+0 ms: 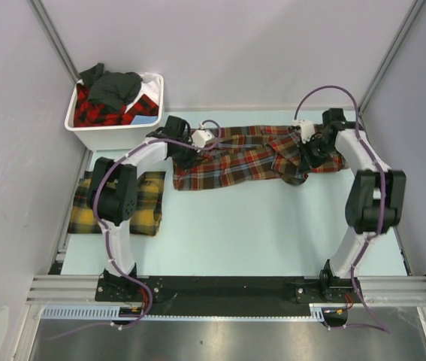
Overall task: Fold and stack the long sleeve shirts
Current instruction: Fold the shirt
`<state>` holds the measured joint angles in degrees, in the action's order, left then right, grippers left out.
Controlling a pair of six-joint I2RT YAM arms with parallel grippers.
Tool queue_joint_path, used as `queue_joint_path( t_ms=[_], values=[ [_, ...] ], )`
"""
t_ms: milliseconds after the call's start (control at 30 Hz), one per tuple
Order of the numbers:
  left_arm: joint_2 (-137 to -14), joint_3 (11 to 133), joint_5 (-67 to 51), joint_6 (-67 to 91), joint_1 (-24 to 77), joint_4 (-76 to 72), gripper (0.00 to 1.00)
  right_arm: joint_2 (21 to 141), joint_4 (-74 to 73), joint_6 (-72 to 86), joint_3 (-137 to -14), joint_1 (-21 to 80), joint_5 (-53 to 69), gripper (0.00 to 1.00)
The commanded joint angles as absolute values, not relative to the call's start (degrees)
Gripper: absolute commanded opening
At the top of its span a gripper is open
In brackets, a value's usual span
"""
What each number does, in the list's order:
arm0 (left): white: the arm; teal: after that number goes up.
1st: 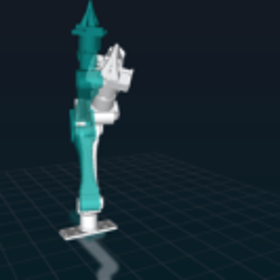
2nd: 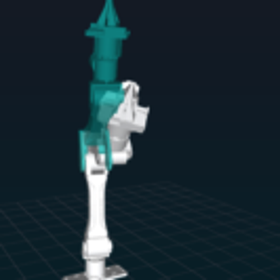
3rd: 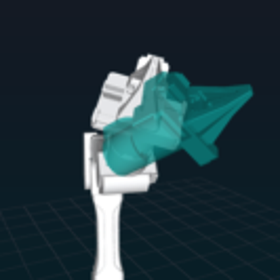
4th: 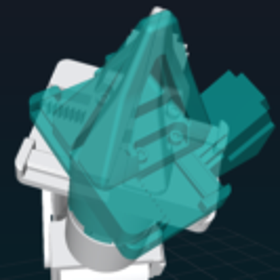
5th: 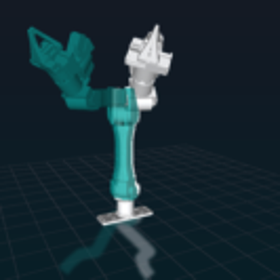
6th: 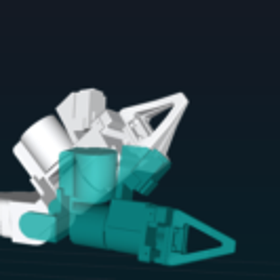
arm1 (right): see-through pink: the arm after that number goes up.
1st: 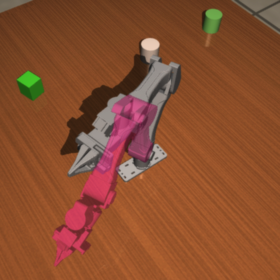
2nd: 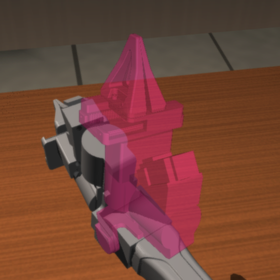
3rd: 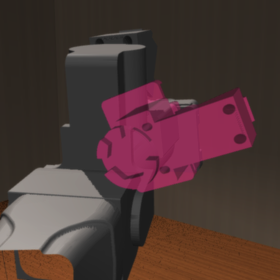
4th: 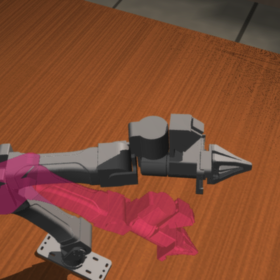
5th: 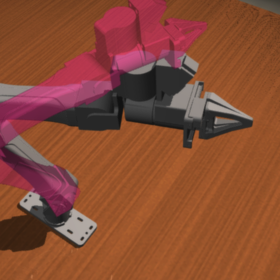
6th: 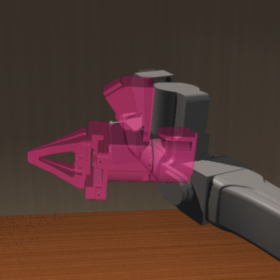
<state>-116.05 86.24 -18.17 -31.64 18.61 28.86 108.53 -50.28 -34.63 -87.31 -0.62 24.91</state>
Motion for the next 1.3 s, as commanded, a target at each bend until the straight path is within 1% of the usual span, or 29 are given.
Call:
queue_joint_path(
  t_ms=[0, 67, 100, 167, 200, 267, 300, 333, 400, 433, 500, 567, 633, 667, 700, 733, 767, 833, 867, 900, 933, 1000, 1100, 1167, 1200, 1233, 1267],
  values=[
    [-105.49, 80.71, -21.00, -37.43, 18.72, 28.65, 0.00, 90.57, -58.44, -38.75, -82.38, -1.05, 26.72, 0.00],
    [-102.93, 78.24, -21.53, -39.80, 19.16, 28.91, 0.00, 84.67, -61.60, -40.25, -79.38, -1.23, 25.24, 0.00],
    [-100.22, 75.70, -22.23, -40.51, 19.33, 29.00, 0.00, 78.90, -62.48, -40.95, -77.97, -1.40, 24.53, 0.00],
    [-97.31, 72.79, -23.29, -42.96, 20.12, 30.06, 0.00, 73.42, -65.82, -43.76, -74.37, -2.11, 22.78, 0.00],
    [-94.08, 69.55, -23.90, -43.85, 20.56, 30.23, 0.00, 67.39, -66.96, -44.64, -73.22, -2.37, 21.89, 0.00],
    [-90.55, 65.94, -24.61, -46.91, 22.32, 31.37, 0.00, 61.38, -69.95, -47.63, -70.32, -2.81, 18.83, 0.00],
    [-86.79, 62.09, -24.70, -47.98, 23.11, 31.90, 0.00, 58.82, -71.18, -48.94, -69.36, -2.81, 17.85, 0.00],
    [-85.01, 59.96, -24.61, -48.86, 24.86, 32.77, 0.00, 53.23, -72.93, -50.26, -68.48, -2.81, 16.62, 0.00],
    [-79.66, 53.57, -24.79, -52.02, 26.80, 33.40, 0.00, 48.28, -74.87, -53.77, -66.01, -2.81, 13.37, 0.00],
    [-78.15, 51.44, -23.65, -52.81, 28.98, 33.31, 0.00, 43.99, -77.58, -55.27, -65.31, -2.81, 12.66, 0.00],
    [-76.12, 46.00, -22.42, -53.96, 31.10, 32.87, 0.00, 40.19, -79.88, -59.57, -63.29, -2.81, 10.73, 0.00],
    [-74.80, 43.17, -20.58, -53.70, 33.22, 31.29, 0.01, 35.79, -83.48, -64.39, -61.97, -2.81, 9.50, 0.00],
    [-75.06, 40.52, -19.52, -53.44, 33.84, 29.63, 0.02, 33.85, -86.90, -67.75, -60.82, -2.81, 9.32, 0.04],
    [-75.41, 39.91, -18.47, -53.35, 33.84, 29.18, 0.03, 32.27, -86.84, -68.11, -60.47, -2.73, 9.06, 0.05],
    [-75.76, 39.03, -17.85, -53.35, 33.84, 28.66, 0.05, 31.56, -86.92, -69.94, -60.12, -2.72, 9.05, 0.05],
    [-76.11, 38.76, -17.41, -53.18, 33.75, 28.13, 0.07, 31.03, -86.92, -71.18, -59.86, -2.72, 9.05, 0.08],
    [-76.55, 38.59, -16.71, -53.09, 33.84, 27.95, 0.15, 30.59, -86.84, -72.50, -59.68, -2.72, 10.10, 0.11],
    [-76.55, 38.23, -16.53, -53.00, 33.84, 27.51, 0.23, 31.20, -86.57, -76.37, -59.41, -2.72, 12.90, 0.14],
    [-76.64, 38.41, -16.09, -52.91, 33.84, 27.42, 0.34, 32.33, -85.79, -77.07, -59.33, -2.72, 13.70, 0.16],
    [-76.73, 38.58, -16.00, -52.48, 33.84, 27.60, 0.40, 33.13, -83.78, -78.21, -59.41, -2.72, 14.58, 0.19],
    [-76.47, 39.11, -16.00, -51.95, 33.84, 27.77, 0.47, 34.00, -82.72, -78.74, -59.68, -2.72, 16.33, 0.20],
    [-75.50, 39.37, -17.75, -51.25, 33.49, 28.91, 0.51, 38.13, -79.81, -80.06, -61.95, -2.46, 19.75, 0.21],
    [-72.87, 39.90, -20.47, -48.88, 32.87, 29.09, 0.52, 45.24, -77.44, -80.25, -65.29, -0.19, 25.46, 0.18],
    [-71.20, 40.17, -22.75, -47.56, 32.09, 28.57, 0.52, 50.41, -73.16, -78.58, -65.57, 4.46, 26.98, 0.14],
    [-71.02, 40.25, -22.85, -46.16, 31.99, 28.30, 0.52, 52.19, -70.86, -75.01, -64.87, 9.88, 26.37, 0.12],
    [-71.02, 40.34, -22.76, -45.53, 31.82, 28.13, 0.52, 53.95, -68.23, -71.93, -64.69, 12.80, 25.15, 0.10],
    [-71.10, 40.52, -22.68, -45.18, 31.73, 28.30, 0.53, 56.23, -64.29, -69.20, -64.77, 16.40, 21.40, 0.10]
  ],
)
